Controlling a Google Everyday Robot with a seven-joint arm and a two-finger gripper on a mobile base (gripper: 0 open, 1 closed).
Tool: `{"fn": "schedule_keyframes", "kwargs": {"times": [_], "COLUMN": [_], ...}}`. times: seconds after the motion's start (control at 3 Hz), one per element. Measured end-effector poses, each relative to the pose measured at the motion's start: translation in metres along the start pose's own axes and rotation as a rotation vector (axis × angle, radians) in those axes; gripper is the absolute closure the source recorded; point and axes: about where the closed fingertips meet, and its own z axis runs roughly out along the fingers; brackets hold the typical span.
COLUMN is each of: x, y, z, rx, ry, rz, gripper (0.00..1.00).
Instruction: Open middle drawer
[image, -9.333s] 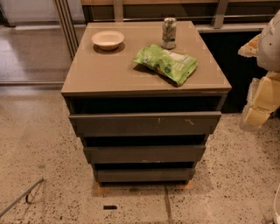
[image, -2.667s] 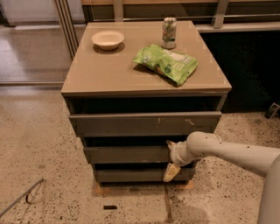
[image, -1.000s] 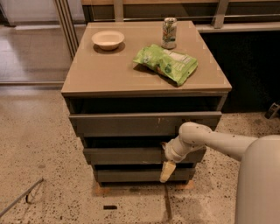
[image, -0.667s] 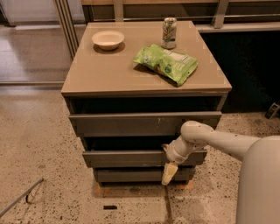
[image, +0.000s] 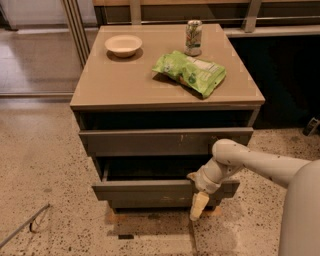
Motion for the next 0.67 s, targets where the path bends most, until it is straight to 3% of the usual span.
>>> {"fn": "schedule_keyframes", "kwargs": {"times": [0.67], "x": [-0.002], "y": [0.051], "z": [-0.006], "rx": [-0.127], "ry": [-0.060], "rz": [0.035], "gripper": [0.00]}}
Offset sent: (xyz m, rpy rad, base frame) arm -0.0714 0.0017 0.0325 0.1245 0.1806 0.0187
